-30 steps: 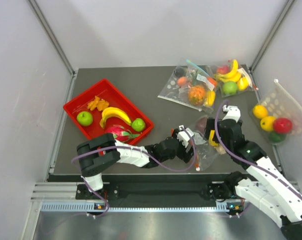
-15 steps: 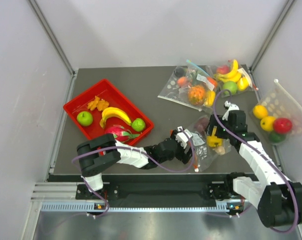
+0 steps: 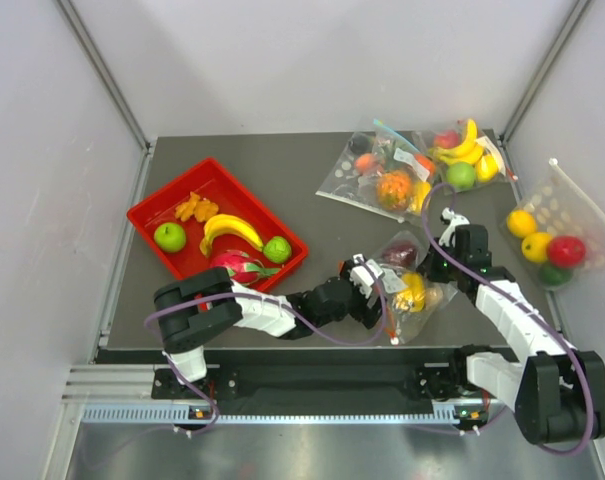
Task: Open the zip-top bag and remove the fake food
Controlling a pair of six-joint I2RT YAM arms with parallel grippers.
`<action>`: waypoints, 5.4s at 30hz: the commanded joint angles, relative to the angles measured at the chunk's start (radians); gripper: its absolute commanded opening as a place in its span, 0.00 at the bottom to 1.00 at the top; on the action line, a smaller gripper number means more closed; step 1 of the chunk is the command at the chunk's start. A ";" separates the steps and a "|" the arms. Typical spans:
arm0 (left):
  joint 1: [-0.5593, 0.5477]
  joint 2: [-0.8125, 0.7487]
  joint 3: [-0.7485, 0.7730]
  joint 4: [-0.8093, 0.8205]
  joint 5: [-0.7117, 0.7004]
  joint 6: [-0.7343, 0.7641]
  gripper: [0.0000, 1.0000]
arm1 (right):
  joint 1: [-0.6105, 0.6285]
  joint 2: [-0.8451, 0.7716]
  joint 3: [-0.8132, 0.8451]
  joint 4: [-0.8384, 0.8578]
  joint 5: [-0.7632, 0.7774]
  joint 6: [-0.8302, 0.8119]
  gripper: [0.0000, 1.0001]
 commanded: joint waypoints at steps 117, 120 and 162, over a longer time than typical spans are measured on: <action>-0.021 -0.200 -0.096 -0.111 0.043 -0.052 0.04 | 0.052 -0.141 -0.033 0.051 0.106 0.108 0.00; -0.019 -0.282 -0.103 -0.187 -0.004 -0.051 0.04 | 0.049 -0.136 -0.018 0.050 0.120 0.104 0.00; 1.127 -0.722 -0.076 -0.725 -0.141 -0.052 0.73 | 0.044 -0.199 -0.009 0.021 0.047 0.094 0.00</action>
